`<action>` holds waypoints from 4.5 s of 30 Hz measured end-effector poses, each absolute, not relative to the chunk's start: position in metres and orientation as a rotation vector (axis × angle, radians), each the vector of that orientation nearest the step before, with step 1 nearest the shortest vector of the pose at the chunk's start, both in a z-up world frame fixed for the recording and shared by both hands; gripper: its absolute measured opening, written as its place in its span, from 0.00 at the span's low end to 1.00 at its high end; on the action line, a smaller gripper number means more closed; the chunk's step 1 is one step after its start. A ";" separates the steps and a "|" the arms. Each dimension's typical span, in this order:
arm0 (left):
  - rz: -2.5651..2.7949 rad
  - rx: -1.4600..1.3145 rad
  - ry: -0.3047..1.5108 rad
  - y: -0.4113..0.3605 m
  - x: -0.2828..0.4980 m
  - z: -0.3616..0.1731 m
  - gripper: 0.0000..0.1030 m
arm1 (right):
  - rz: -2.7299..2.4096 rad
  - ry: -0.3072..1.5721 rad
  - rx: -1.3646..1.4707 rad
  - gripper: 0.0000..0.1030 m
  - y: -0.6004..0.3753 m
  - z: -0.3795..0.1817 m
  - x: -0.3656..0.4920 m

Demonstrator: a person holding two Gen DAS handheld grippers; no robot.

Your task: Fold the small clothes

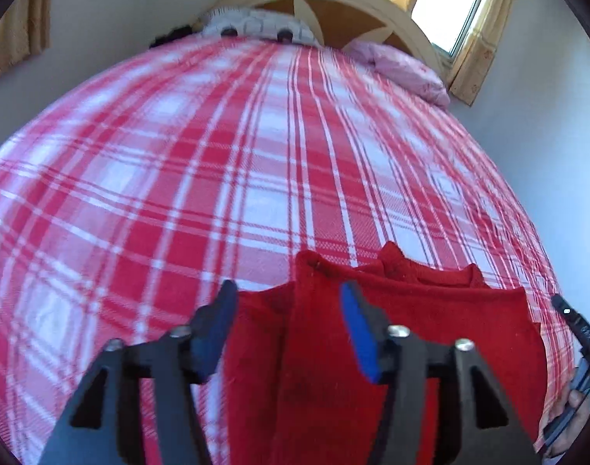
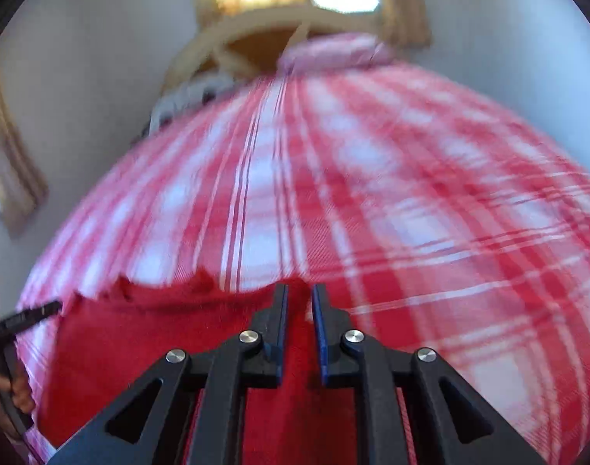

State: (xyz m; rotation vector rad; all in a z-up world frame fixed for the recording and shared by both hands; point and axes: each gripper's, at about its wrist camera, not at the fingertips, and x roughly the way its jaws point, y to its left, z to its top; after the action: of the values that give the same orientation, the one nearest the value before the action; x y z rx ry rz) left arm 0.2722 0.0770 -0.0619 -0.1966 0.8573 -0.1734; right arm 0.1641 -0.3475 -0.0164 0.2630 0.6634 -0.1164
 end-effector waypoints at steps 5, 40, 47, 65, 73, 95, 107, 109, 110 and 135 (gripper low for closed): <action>-0.183 -0.192 0.777 0.086 0.215 -0.043 0.68 | -0.074 0.609 0.203 0.14 -0.315 -0.006 0.089; -0.136 -0.319 0.848 0.097 0.146 -0.103 0.88 | 0.168 0.585 0.217 0.74 -0.213 -0.025 0.001; -0.086 -0.274 0.894 0.078 0.146 -0.117 0.88 | 0.183 0.651 0.239 0.74 -0.207 -0.040 0.004; -0.138 -0.305 0.886 0.072 0.148 -0.107 0.13 | 0.153 0.708 0.299 0.74 -0.217 -0.047 0.008; -0.151 -0.437 0.880 0.086 0.146 -0.112 0.13 | 0.249 0.664 0.273 0.74 -0.197 -0.005 0.044; -0.160 -0.413 0.882 0.086 0.147 -0.117 0.26 | 0.283 0.751 0.216 0.74 -0.155 -0.019 0.080; -0.191 -0.458 0.846 0.092 0.139 -0.111 0.13 | 0.400 0.814 0.180 0.74 -0.097 -0.011 0.149; -0.192 -0.441 0.811 0.089 0.133 -0.105 0.13 | 0.396 0.832 0.158 0.74 -0.087 -0.015 0.164; -0.192 -0.436 0.803 0.088 0.132 -0.104 0.13 | 0.403 0.846 0.149 0.74 -0.081 -0.019 0.173; -0.208 -0.522 0.797 0.091 0.133 -0.121 0.13 | 0.346 1.056 -0.293 0.40 0.041 -0.091 0.256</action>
State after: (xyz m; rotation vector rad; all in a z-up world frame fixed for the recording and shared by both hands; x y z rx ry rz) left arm 0.1325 0.0912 -0.1206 -0.5222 0.7971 -0.2083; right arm 0.2564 0.0412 -0.0910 -0.2927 1.0560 0.3458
